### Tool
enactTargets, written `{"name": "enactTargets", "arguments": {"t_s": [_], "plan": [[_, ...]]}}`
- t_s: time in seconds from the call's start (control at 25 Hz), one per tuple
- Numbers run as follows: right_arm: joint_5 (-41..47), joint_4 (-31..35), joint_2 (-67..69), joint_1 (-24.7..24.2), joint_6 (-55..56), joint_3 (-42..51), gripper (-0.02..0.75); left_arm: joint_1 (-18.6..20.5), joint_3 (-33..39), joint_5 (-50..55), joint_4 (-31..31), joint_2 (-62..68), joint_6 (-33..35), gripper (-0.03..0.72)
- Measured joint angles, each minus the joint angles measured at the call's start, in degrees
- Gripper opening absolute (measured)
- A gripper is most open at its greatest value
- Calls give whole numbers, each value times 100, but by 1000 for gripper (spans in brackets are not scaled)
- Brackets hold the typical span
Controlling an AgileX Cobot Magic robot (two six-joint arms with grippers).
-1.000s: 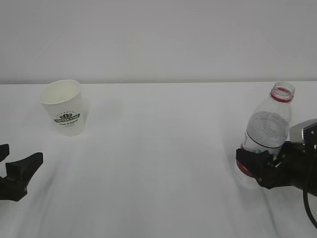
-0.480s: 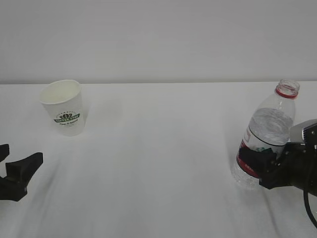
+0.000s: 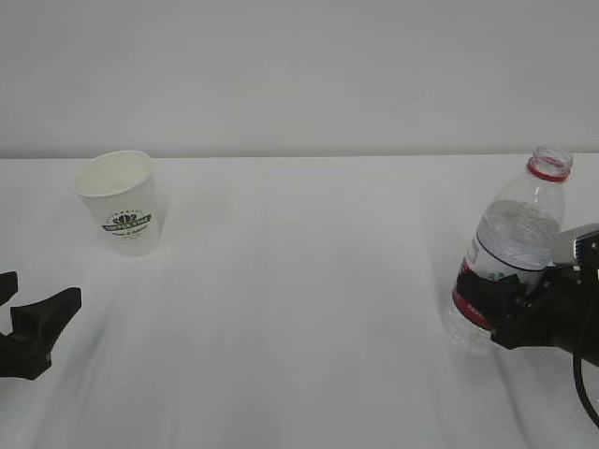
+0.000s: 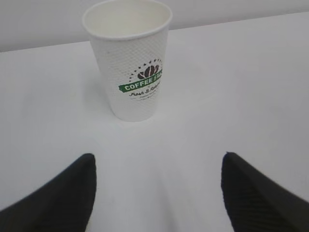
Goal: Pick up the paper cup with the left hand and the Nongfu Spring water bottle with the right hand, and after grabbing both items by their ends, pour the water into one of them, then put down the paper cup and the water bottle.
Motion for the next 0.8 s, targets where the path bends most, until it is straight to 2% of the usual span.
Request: {"name": "enactTargets", "arguments": {"t_s": [0.44,0.8], "plan": [[51,664,-71,0,-153,48,452,0,0,0,0,0,0,586],[254,2040,-624,0,-431,522,452,0,0,0,0,0,0,585]]}}
